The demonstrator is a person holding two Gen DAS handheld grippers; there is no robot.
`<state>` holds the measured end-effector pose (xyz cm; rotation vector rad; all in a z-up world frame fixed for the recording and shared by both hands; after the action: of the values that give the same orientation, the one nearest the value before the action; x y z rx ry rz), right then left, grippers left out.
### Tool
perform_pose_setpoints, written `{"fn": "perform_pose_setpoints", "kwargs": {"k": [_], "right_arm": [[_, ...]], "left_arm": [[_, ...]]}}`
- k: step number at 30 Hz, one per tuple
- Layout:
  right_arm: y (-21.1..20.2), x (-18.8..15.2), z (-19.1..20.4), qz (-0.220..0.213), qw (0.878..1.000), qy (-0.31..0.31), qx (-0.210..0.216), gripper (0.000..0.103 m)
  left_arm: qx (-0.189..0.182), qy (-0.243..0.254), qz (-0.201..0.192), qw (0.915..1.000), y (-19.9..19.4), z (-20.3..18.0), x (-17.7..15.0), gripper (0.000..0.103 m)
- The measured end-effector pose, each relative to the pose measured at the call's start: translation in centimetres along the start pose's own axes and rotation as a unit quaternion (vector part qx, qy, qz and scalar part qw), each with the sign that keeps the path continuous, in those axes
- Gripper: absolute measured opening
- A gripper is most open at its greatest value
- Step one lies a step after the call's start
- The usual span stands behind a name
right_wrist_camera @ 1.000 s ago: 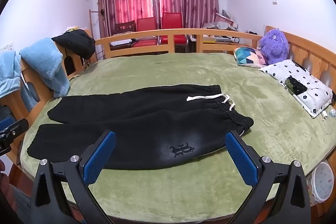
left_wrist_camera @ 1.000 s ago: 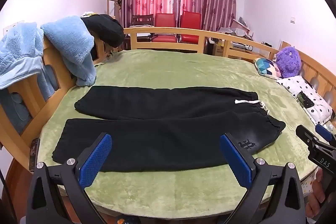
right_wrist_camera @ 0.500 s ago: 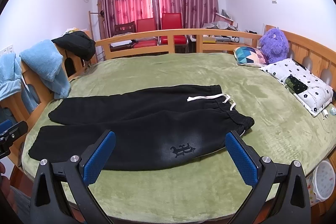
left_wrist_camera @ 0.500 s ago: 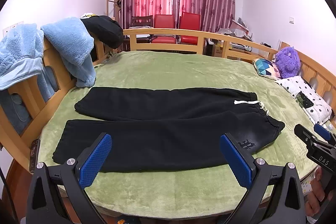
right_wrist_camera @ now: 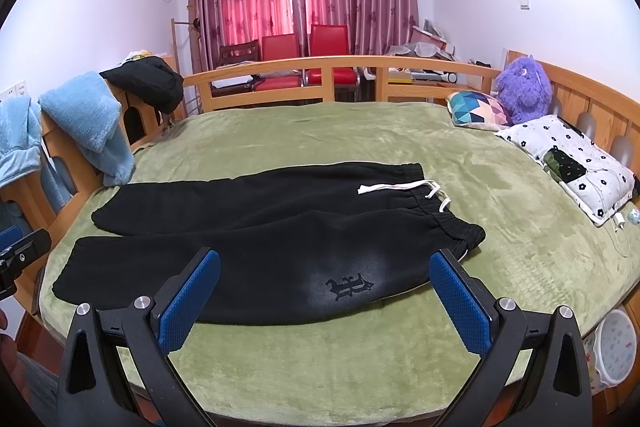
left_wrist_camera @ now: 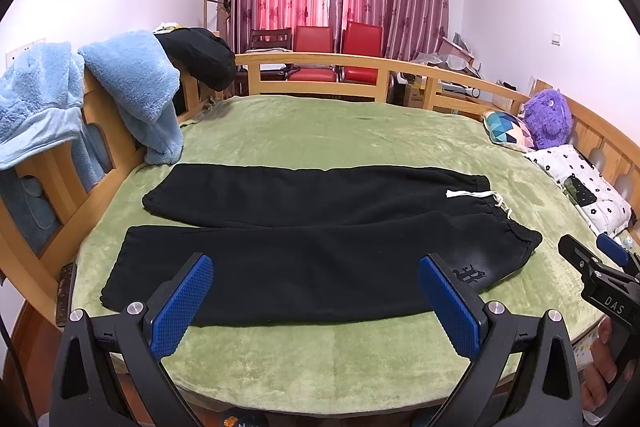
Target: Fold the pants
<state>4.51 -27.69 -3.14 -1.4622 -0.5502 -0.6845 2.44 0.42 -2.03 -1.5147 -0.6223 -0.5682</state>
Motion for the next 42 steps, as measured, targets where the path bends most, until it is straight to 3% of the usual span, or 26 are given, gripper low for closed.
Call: {"fn": "perform_pose_setpoints", "kwargs": {"k": [42], "right_arm": [[0.2, 0.0, 0.9, -0.012, 1.000, -0.010, 0.002, 0.103]], "left_arm": [[-0.017, -0.003, -0.003, 0.9998, -0.3, -0.7, 0.3, 0.103]]}}
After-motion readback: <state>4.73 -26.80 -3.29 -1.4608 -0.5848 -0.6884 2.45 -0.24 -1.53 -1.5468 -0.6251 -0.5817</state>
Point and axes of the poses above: each gripper's, at about its wrist camera, not at the fingertips, and y roughly the way its jaws point, z to its left, x to its top, the point moved 4 cm from there along y, roughly the way its jaws point, and after that the axes turned 12 degrees about z, right-handed, at the moved point
